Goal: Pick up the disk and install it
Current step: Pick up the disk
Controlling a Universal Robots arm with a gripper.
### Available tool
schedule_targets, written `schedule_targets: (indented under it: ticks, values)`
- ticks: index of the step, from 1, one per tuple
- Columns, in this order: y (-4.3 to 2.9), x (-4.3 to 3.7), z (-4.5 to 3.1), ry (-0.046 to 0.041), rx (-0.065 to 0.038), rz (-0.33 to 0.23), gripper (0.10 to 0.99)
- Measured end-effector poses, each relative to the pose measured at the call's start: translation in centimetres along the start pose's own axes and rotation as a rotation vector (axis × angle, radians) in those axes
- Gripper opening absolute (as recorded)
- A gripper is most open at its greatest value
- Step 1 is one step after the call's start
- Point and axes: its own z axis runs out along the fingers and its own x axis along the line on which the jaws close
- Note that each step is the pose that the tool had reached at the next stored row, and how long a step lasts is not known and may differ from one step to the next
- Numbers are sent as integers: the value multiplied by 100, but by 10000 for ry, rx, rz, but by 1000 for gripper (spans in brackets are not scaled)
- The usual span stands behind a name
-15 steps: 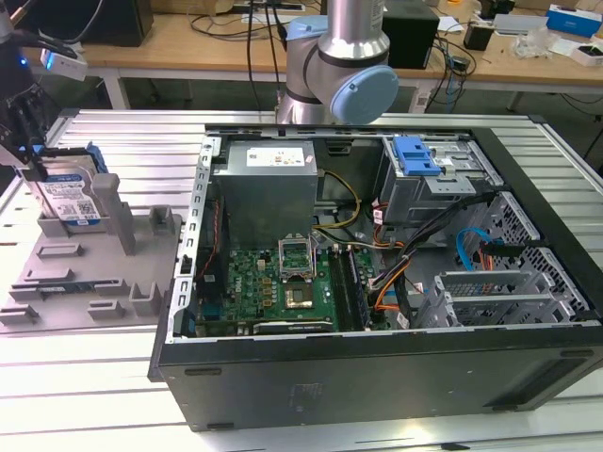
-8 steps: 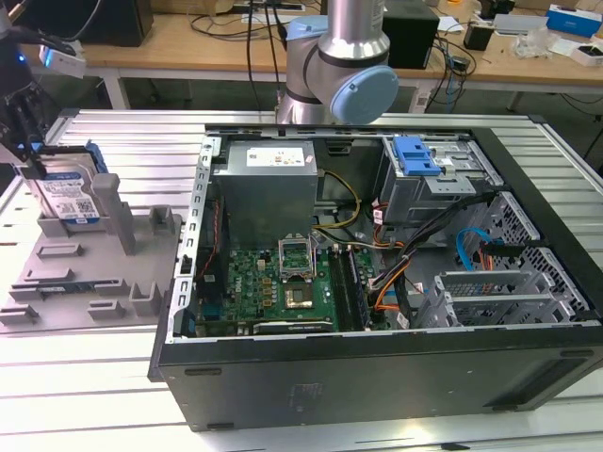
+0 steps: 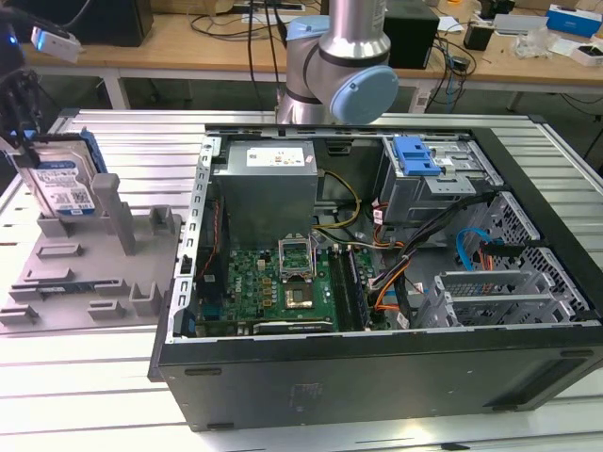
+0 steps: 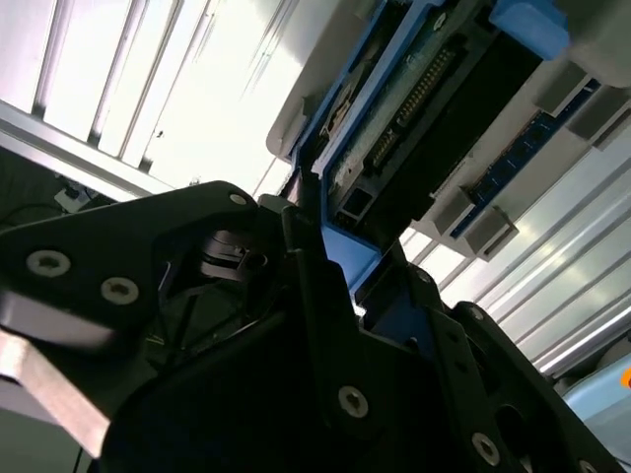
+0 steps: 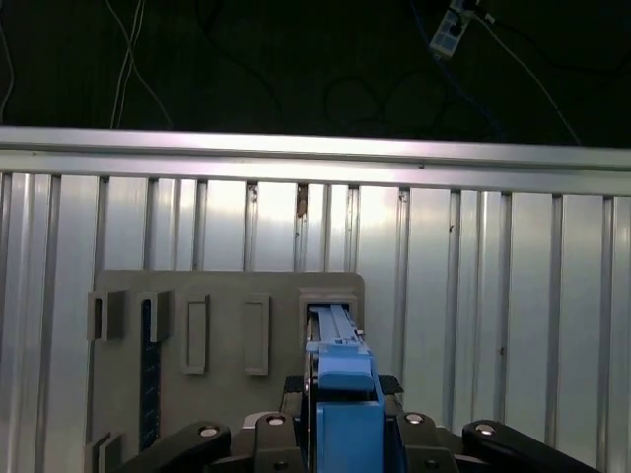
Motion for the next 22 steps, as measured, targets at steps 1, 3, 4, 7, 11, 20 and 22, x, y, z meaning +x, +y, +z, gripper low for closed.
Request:
schedule_targets:
  ticks: [1,3,4,7,11,20,22]
  values:
    - [3,2,-64,1,-1,1,369]
    - [6,5,-133,0,0,0,369]
    - [8,7,-179,-1,0,1,369]
    - [12,10,-270,1,-1,0,369]
    - [19,17,-443,1,-1,0,369]
    - [45,49,-1085,0,-1,0,369]
    - [48,54,-1174,0,0,0,369]
